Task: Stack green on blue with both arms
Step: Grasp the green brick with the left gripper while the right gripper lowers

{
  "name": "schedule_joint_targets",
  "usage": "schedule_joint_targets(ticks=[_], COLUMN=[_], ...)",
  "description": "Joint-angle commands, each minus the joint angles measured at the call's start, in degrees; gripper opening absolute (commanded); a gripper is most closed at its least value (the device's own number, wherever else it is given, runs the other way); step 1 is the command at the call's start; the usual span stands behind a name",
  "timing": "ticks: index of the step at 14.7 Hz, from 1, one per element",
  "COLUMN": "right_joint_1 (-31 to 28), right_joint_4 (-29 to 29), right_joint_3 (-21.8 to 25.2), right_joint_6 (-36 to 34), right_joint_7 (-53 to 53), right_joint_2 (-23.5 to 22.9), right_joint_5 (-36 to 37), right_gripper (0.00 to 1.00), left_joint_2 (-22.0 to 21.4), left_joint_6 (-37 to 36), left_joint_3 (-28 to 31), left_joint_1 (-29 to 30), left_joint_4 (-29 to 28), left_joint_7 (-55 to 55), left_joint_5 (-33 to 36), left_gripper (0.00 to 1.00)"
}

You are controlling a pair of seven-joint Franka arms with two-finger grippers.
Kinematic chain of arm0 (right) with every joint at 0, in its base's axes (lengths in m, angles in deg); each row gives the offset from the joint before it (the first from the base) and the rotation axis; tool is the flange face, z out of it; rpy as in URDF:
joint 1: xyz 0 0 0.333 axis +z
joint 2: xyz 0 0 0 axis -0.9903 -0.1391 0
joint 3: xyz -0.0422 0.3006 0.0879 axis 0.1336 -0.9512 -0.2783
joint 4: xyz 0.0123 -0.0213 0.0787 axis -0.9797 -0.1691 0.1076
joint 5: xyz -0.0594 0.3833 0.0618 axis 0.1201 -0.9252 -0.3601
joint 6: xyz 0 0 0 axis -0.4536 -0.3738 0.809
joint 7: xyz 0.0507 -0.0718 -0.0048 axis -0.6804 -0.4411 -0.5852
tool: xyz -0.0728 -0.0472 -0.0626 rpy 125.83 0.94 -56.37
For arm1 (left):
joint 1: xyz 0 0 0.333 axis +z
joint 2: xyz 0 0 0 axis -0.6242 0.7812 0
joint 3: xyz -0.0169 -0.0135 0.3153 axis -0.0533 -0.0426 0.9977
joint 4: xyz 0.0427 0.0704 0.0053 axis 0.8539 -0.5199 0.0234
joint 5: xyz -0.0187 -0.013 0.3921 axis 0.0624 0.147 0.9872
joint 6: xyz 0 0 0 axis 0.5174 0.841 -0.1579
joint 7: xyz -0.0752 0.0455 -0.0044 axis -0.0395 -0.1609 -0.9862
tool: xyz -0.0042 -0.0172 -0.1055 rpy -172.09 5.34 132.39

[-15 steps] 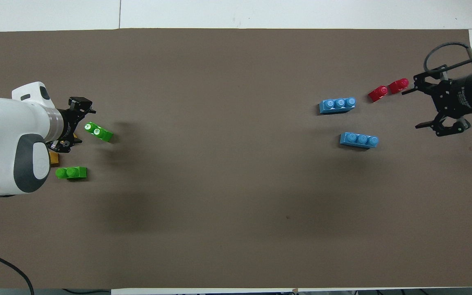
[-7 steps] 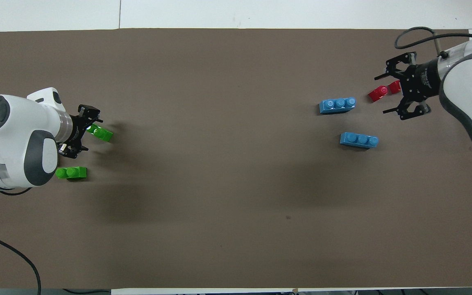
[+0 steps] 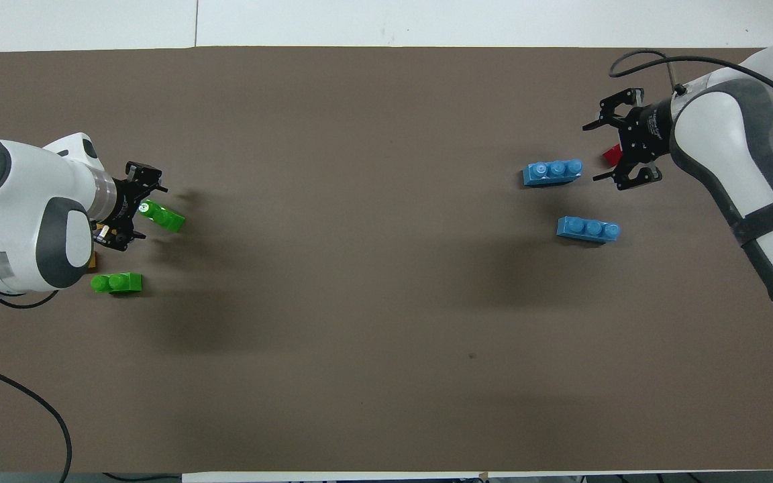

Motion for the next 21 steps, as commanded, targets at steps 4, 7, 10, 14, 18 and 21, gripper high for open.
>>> schedule_joint_targets(ticks=[4, 7, 10, 14, 18, 21], right_joint_1=[0.18, 0.09, 0.09, 0.0, -0.09, 0.0], right_joint_4=[0.04, -1.45, -4.0, -5.58, -6.81, -6.9], right_joint_3=[-0.16, -0.16, -0.16, -0.07, -0.16, -0.16], right_joint_6=[1.93, 1.67, 3.16, 4.48, 7.46, 8.52], right_joint_7=[3.83, 4.1, 4.02, 3.4, 1.91, 0.77], right_joint_2=[-1.14, -1.14, -0.44, -0.62, -1.4, -2.37], right_joint_5=[-3.43, -3.35, -3.35, -3.35, -3.26, -3.26], right_gripper=[0.92, 0.93, 0.93, 0.93, 0.93, 0.93], left_joint_2=[2.46, 2.46, 2.46, 2.46, 2.46, 2.46], left_joint_6=[-0.81, -0.46, -0.46, 0.68, 0.86, 0.69], left_joint_3=[-0.1, -0.1, -0.18, -0.18, -0.1, -0.18], left_joint_1=[0.92, 0.83, 0.92, 0.92, 0.75, 0.66], left_joint_4=[2.49, 2.05, 1.88, 1.79, 1.88, 2.31], left_joint_7=[-0.34, -0.25, -0.34, -0.52, -0.43, -0.78], left_joint_5=[-0.87, -0.87, -0.95, -0.87, -0.87, -0.87], left_gripper=[0.95, 0.95, 0.73, 0.03, 0.0, 0.0])
